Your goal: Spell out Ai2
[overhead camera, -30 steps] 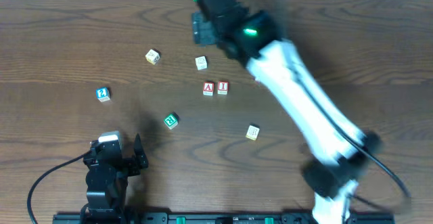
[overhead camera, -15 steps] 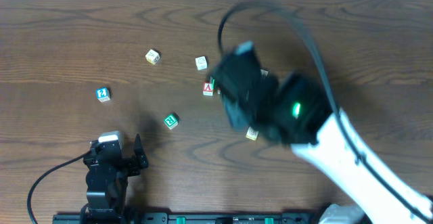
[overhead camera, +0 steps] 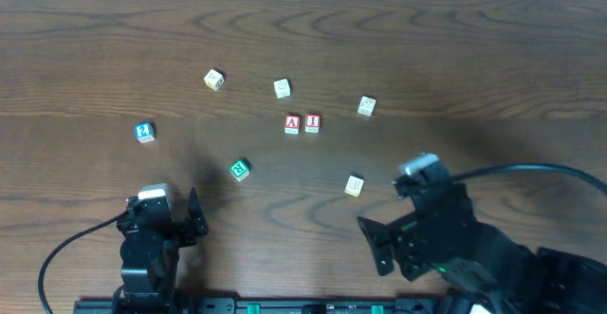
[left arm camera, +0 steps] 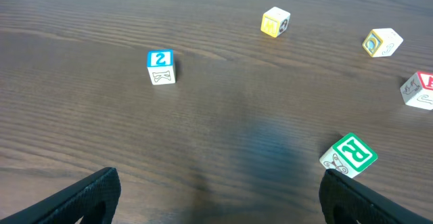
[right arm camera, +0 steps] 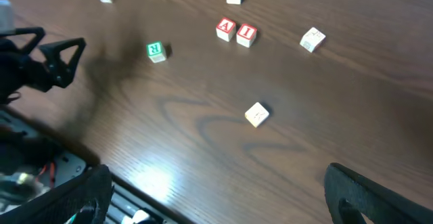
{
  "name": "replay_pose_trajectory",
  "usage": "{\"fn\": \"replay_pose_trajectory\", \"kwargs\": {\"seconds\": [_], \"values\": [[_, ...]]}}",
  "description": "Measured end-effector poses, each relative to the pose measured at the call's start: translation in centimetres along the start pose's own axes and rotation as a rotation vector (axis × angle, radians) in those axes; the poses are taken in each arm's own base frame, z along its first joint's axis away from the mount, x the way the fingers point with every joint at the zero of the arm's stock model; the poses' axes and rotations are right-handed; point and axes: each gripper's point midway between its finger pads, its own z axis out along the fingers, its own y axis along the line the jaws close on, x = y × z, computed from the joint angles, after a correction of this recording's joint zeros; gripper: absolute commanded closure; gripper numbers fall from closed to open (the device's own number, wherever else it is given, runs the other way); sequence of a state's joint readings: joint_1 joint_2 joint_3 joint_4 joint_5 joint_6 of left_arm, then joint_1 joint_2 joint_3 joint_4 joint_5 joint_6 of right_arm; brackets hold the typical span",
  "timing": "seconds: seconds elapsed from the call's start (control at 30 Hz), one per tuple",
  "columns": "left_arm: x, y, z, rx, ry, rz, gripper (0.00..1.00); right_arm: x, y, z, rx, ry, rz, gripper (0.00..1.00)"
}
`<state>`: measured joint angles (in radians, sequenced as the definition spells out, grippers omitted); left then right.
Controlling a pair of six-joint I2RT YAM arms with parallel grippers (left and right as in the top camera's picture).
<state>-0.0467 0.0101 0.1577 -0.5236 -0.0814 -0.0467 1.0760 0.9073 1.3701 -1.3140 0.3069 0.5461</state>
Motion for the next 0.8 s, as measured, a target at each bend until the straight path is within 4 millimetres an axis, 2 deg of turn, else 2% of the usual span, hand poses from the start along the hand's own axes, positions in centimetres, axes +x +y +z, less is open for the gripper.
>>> {"fn": "replay_pose_trajectory", "kwargs": {"seconds": [0.1, 0.2, 0.3, 0.37, 0.47, 0.53, 0.63, 0.8], "values": [[-0.5, -0.3, 0.0, 0.015, -0.018, -0.013, 0.05, 0.3, 0.0, -0.1, -0.009, 0.010, 0.001, 0.01], [-1.4, -2.6, -0.2, 0.149, -0.043, -0.140, 0.04, 0.6, 0.1, 0.0, -0.012, 0.022, -0.001, 0.01], [-1.2, -5.2, -0.7, 0.305, 0.001, -0.272, 0.05, 0.6, 0.1, 0.0, -0.013, 0.024, -0.002, 0.01], [-1.4, -6.2, -1.1, 0.370, 0.016, -0.353, 0.04, 0.6, 0.1, 0.0, -0.014, 0.023, -0.002, 0.01], [-3.3, -7.3, -1.7, 0.454, -0.023, -0.479, 0.05, 0.3, 0.3, 0.0, -0.018, 0.012, 0.002, 0.01], [-4.9, -7.6, -2.1, 0.489, -0.073, -0.521, 0.05, -0.1, 0.3, 0.1, -0.019, -0.007, 0.007, 0.01], [-6.0, -7.5, -2.3, 0.498, -0.114, -0.552, 0.04, -1.1, 0.2, 0.1, -0.004, -0.051, 0.017, 0.01], [-5.4, -5.9, -0.8, 0.365, -0.061, -0.564, 0.04, -3.0, -0.2, -0.1, 0.031, -0.142, 0.041, 0.01]]}}
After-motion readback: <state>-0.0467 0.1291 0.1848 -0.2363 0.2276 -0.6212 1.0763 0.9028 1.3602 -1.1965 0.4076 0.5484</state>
